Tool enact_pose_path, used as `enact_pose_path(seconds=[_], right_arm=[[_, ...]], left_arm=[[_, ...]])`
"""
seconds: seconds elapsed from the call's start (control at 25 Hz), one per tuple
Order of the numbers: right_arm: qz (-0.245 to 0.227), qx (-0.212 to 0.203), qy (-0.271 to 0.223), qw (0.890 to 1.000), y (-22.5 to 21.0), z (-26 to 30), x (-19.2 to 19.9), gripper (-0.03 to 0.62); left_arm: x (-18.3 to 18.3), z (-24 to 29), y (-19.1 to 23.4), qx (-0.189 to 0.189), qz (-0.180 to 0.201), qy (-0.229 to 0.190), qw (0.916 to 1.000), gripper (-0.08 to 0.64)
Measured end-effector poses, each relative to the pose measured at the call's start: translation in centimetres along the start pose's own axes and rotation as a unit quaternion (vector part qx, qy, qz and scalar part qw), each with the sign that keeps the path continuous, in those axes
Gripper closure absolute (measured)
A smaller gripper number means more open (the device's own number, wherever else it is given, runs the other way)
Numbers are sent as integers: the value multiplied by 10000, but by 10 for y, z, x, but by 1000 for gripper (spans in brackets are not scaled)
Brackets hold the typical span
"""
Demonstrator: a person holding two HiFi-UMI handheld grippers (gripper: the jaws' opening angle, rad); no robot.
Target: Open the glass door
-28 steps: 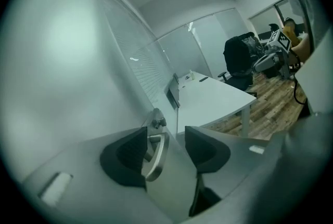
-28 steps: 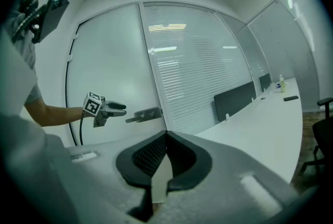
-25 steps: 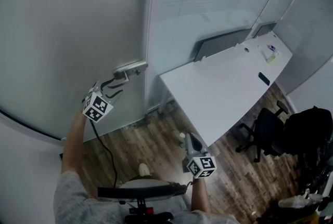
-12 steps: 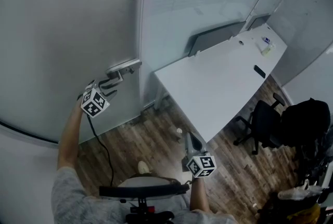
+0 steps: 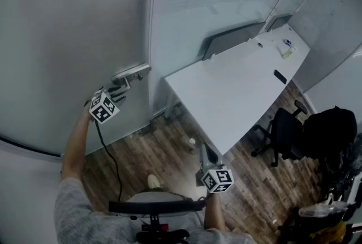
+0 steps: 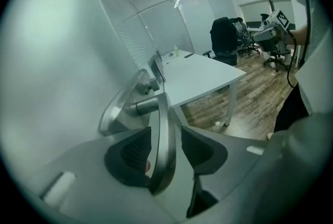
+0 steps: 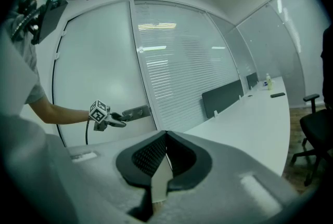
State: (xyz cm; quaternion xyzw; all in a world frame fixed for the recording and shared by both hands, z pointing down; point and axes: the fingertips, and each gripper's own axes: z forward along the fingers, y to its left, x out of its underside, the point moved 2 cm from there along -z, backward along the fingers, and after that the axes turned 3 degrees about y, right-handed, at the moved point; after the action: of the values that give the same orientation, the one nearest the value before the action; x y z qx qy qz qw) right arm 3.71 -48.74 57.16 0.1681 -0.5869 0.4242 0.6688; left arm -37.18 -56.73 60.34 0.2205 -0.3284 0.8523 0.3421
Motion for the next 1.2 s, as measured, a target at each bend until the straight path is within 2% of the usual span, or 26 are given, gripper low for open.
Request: enact_pose_path(seconds=[0.08,0.16,0.36,0.56,1.2], right_arm=[[13,1,-9,10000,0,-1,-1,591],[40,16,-12,10000,0,-2,-2,591],[96,64,25,9999,-3,-7,4,591],[147,93,24,9998,-6,-9,8,591],[160,-17,-4,9999,6,-8,2,591]], left_arm=[[0,1,1,-38,-27,29,10000,390],[-2,1,3,-140,-21,41,9999,446],[-4,3,1,-228,135,84,9996,504],[-4,4,0,-197,289,84,9994,521],[-12,-7,-13,-134,447,8,9989,528]])
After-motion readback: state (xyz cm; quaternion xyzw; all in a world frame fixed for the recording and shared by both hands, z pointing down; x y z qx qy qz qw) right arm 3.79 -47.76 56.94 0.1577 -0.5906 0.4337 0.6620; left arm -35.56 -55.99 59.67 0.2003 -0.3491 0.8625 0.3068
